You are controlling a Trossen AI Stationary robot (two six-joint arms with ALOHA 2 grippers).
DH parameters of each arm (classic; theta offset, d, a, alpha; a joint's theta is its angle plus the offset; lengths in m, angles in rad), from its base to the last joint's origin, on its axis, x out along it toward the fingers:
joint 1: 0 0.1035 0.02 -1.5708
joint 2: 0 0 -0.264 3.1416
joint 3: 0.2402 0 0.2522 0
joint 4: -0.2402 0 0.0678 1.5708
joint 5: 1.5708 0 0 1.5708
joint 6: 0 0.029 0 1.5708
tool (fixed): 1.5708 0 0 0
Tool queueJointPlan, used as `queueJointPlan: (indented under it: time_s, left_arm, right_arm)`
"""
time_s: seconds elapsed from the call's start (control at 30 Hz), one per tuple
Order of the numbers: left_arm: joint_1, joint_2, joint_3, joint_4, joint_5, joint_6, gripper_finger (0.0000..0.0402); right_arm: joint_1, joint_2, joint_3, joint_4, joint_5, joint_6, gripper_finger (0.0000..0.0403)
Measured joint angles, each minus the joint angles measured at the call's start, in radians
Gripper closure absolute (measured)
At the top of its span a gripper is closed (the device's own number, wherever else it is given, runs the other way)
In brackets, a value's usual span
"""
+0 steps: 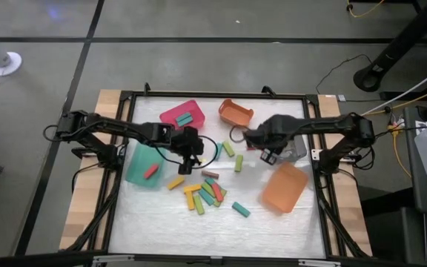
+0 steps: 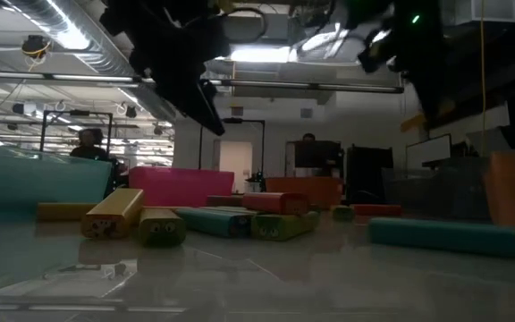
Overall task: Sort blocks
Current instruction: Put the yellow block into the gray bin
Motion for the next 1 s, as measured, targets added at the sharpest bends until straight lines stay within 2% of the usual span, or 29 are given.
queueJointPlan:
  time_s: [0.23,0.53,0.67,0.77,1.0]
  left_arm:
    - [0.05,0.0,0.0,-0.002,-0.001,-0.176,0.0202]
    - [0.065,0.0,0.0,-0.002,0.001,-0.391,0.0201]
    - [0.065,0.0,0.0,-0.001,0.001,-0.447,0.0202]
    - [0.065,0.0,0.0,0.001,0.0,-0.472,0.0201]
    - [0.066,0.0,0.0,0.007,0.0,-0.503,0.0201]
  right_arm:
    - [0.175,-0.079,-0.042,-0.002,0.018,-0.051,0.0294]
    - [0.299,-0.137,-0.059,0.001,-0.001,-0.012,0.0294]
    - [0.31,-0.186,-0.041,-0.001,-0.049,0.022,0.0294]
    - [0.305,-0.238,-0.016,0.0,-0.043,0.018,0.0294]
    - [0.208,-0.384,-0.05,-0.001,0.136,-0.038,0.0294]
